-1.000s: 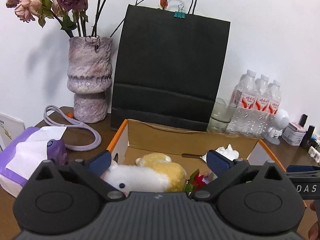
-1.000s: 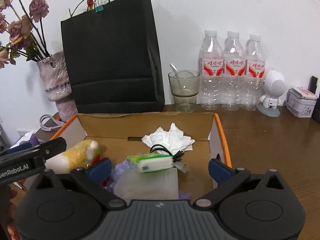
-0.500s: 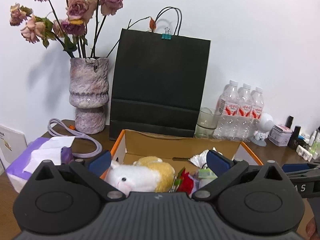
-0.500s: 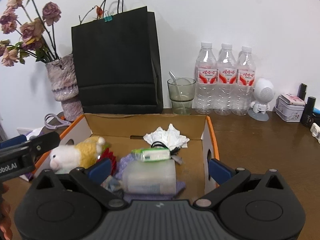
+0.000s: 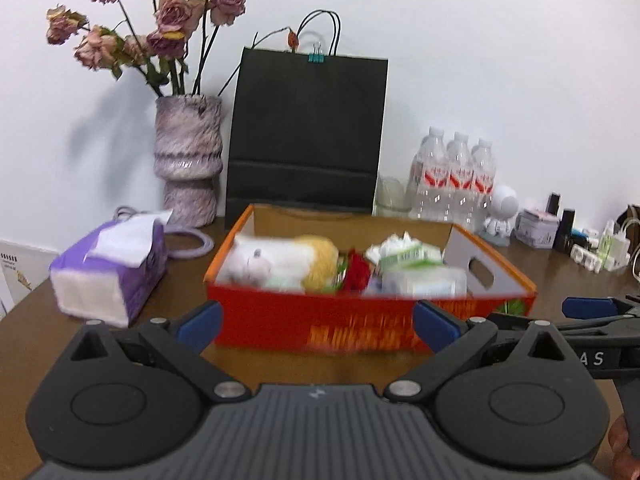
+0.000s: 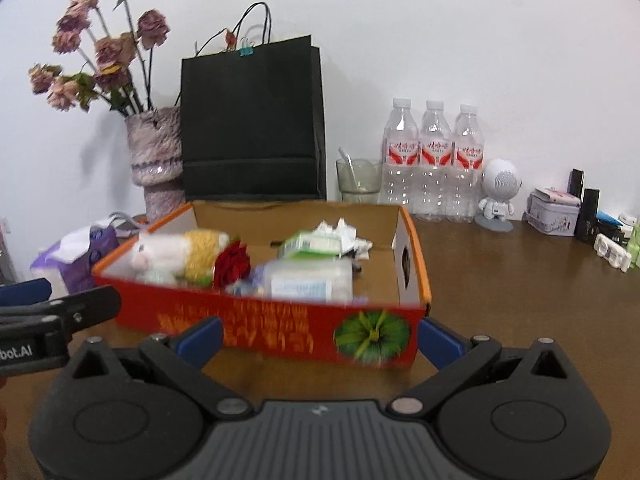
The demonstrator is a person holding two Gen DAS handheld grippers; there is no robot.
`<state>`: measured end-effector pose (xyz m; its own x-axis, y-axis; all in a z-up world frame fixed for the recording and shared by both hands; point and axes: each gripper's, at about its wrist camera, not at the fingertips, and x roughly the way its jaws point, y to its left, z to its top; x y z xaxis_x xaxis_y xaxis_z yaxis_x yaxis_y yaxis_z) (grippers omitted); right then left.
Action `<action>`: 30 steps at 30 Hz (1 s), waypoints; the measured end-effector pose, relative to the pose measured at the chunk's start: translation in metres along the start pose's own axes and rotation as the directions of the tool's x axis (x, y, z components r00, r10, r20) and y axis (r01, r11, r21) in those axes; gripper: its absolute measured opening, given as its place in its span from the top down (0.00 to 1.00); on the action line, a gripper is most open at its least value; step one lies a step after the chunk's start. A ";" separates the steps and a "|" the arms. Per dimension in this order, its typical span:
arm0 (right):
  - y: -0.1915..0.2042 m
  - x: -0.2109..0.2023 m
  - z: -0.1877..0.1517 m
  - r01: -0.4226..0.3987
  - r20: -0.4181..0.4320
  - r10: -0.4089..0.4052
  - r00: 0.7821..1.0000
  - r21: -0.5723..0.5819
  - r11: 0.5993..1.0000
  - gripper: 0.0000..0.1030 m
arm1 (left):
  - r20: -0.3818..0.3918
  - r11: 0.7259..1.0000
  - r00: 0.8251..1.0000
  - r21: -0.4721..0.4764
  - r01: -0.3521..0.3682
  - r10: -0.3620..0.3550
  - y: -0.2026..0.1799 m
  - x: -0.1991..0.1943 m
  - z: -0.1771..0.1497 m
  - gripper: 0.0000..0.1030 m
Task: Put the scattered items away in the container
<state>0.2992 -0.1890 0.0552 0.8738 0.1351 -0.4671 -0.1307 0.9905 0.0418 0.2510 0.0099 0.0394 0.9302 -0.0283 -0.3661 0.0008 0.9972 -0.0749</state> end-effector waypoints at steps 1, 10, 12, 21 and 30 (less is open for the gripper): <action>0.001 0.000 -0.007 0.004 -0.005 -0.004 1.000 -0.002 1.000 0.00 | 0.000 1.000 1.000 0.003 -0.004 0.004 0.001 -0.002 -0.007 0.00; 0.009 -0.004 -0.039 -0.006 0.020 0.006 1.000 -0.033 0.999 0.00 | 0.028 0.998 0.997 0.011 -0.066 0.066 0.010 -0.016 -0.033 0.00; 0.012 -0.004 -0.041 -0.011 0.029 0.013 1.000 -0.046 0.999 0.00 | 0.055 0.997 0.996 0.022 -0.075 0.074 0.009 -0.021 -0.035 0.00; 0.011 -0.011 -0.043 -0.006 0.066 0.007 0.998 -0.018 1.000 0.00 | 0.097 0.989 0.991 0.104 -0.105 0.095 -0.007 -0.027 -0.038 0.00; 0.014 -0.014 -0.043 0.001 0.085 0.002 0.996 -0.036 0.999 0.00 | 0.111 0.990 0.990 0.098 -0.098 0.087 -0.006 -0.029 -0.038 0.00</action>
<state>0.2651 -0.1778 0.0248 0.9103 0.1387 -0.3901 -0.1468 0.9891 0.0093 0.2104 0.0025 0.0151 0.9617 0.0665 -0.2660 -0.0544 0.9971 0.0528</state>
